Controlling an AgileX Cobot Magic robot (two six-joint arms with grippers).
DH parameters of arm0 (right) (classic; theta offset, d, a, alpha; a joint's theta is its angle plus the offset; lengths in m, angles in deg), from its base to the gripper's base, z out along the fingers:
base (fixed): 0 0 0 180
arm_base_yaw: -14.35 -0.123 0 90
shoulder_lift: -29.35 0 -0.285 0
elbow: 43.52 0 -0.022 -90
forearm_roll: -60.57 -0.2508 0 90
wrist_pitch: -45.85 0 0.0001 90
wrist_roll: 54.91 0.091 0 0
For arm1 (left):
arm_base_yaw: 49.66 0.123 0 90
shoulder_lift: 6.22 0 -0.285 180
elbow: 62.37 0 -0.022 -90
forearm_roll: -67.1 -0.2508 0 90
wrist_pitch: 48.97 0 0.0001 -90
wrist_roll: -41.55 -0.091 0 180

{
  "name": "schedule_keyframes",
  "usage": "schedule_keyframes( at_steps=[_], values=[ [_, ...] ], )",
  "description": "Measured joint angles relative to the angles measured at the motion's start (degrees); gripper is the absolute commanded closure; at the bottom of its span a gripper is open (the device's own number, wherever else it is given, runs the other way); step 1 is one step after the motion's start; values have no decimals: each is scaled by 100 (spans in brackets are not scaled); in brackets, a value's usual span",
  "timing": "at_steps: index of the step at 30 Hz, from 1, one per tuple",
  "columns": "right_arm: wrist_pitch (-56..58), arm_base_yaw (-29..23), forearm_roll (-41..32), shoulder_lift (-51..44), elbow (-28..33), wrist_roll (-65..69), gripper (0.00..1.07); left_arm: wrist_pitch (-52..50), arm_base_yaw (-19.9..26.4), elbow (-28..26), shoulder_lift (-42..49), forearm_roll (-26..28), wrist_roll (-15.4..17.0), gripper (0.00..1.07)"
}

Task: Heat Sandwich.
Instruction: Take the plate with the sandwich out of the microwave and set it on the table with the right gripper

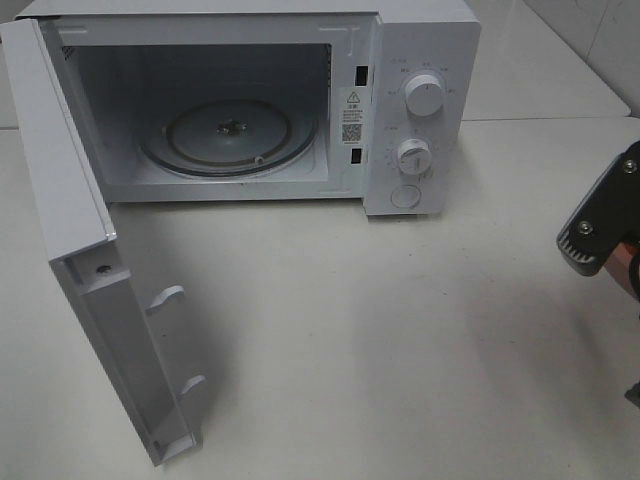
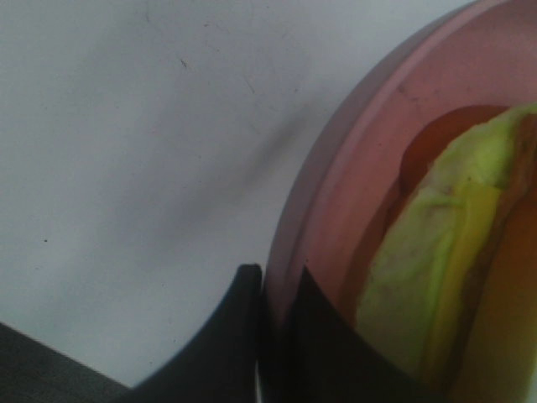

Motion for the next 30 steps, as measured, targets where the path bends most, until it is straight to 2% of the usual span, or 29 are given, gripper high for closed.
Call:
schedule_keyframes(
  at_steps=[11, 15, 30],
  values=[
    [80, 0, 46, 521, -52, 516, 107, 0, 0, 0, 0, 0, 0, 5],
    [80, 0, 223, 894, -350, 940, 107, 0, 0, 0, 0, 0, 0, 5],
    [23, 92, 573, 1650, -888, 1409, 106, 0, 0, 0, 0, 0, 0, 5]
  ],
)
